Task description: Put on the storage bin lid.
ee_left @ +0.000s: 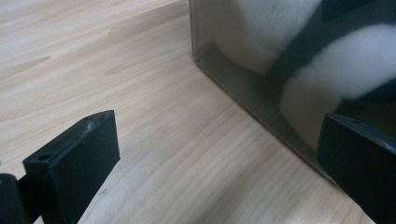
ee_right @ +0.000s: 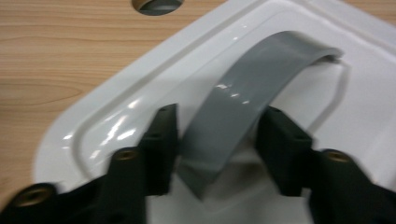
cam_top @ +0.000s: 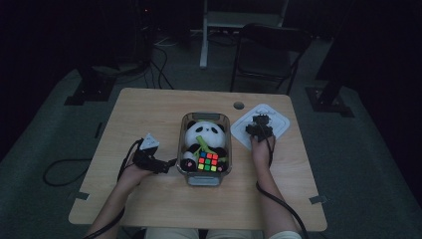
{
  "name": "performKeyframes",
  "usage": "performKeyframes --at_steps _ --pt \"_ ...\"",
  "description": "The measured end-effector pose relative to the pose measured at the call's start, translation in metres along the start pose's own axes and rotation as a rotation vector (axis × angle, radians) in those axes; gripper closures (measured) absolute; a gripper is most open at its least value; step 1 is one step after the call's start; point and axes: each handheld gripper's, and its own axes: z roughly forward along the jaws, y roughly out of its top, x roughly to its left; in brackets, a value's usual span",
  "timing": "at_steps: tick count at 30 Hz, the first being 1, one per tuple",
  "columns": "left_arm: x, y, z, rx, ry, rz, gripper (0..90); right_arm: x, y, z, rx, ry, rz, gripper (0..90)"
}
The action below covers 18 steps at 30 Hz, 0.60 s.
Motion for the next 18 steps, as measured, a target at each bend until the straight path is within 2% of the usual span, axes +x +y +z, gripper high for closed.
performKeyframes --at_steps 1,6,9,13,14,15,16,18 --pt "-0.001 0.001 0.001 -0.004 -0.003 0.004 0.6 0.0 0.0 -0.001 0.003 0.008 0.001 57.9" --pt "-0.008 0.008 0.004 -0.015 -0.016 0.02 0.6 -0.007 -0.002 -0.005 0.02 0.058 0.033 62.1" --pt "-0.009 0.01 0.005 -0.01 -0.007 0.032 0.6 -0.011 -0.006 -0.011 0.03 0.108 0.032 64.4" --pt "-0.009 0.011 0.004 -0.013 -0.014 0.022 0.6 -0.019 -0.014 -0.026 0.019 0.176 0.029 68.3" --pt "-0.009 0.011 0.004 -0.013 -0.014 0.022 0.6 -0.019 -0.014 -0.026 0.019 0.176 0.029 68.3" --pt "-0.01 0.011 0.003 -0.01 -0.016 0.027 0.6 -0.021 -0.016 -0.031 0.01 0.195 0.027 69.4" --pt "-0.01 0.011 0.003 -0.01 -0.014 0.028 0.6 -0.025 -0.021 -0.043 0.004 0.232 0.013 71.4" --pt "-0.01 0.011 0.003 -0.012 -0.013 0.029 0.6 -0.029 -0.027 -0.053 0.007 0.277 0.001 72.7"
